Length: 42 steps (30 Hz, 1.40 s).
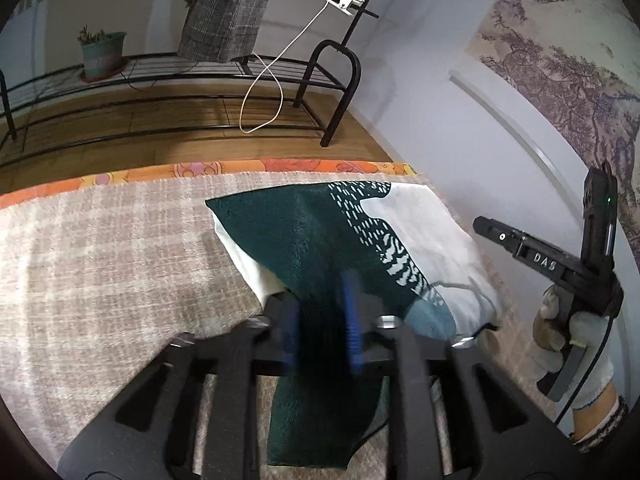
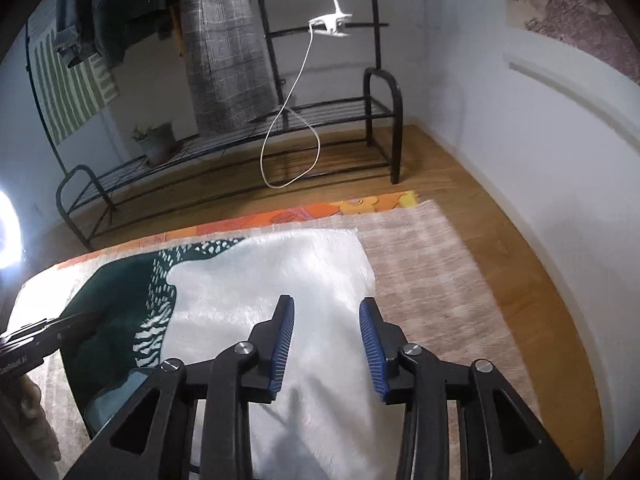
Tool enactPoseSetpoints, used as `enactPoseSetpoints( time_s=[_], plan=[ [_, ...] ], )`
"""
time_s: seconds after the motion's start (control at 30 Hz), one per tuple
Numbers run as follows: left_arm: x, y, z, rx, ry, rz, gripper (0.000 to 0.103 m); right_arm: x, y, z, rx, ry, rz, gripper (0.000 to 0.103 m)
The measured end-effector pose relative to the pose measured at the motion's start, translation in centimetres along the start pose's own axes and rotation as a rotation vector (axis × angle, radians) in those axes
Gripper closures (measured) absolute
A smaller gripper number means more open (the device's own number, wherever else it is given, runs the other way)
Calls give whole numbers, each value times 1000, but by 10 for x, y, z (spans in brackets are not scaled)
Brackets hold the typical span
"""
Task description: Fold small clothes
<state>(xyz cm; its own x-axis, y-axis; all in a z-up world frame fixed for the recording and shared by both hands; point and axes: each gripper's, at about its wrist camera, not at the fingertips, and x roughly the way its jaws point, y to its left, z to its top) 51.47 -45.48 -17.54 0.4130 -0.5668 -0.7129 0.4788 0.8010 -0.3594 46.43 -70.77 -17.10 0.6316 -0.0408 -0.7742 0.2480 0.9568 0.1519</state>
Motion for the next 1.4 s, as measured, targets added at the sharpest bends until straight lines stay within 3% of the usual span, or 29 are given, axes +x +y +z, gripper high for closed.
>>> enactPoseSetpoints(
  time_s=[0.03, 0.5, 0.87, 1.2, 1.4],
  plan=[
    [-4, -1, -1, 1, -4, -2, 66, -5, 0, 1, 5, -2, -2, 67],
    [-94, -10, -18, 24, -54, -4, 65, -92, 34, 4, 3, -70, -12, 67],
    [-214, -28, -44, 95, -151, -3, 65, -195, 86, -6, -8, -158, -23, 67],
    [-314, -35, -91, 176, -221, 12, 63, -289, 143, -43, 4, -231, -47, 66],
    [-357, -36, -126, 206, -268, 26, 57, -324, 170, -74, 7, -266, -86, 64]
  ],
)
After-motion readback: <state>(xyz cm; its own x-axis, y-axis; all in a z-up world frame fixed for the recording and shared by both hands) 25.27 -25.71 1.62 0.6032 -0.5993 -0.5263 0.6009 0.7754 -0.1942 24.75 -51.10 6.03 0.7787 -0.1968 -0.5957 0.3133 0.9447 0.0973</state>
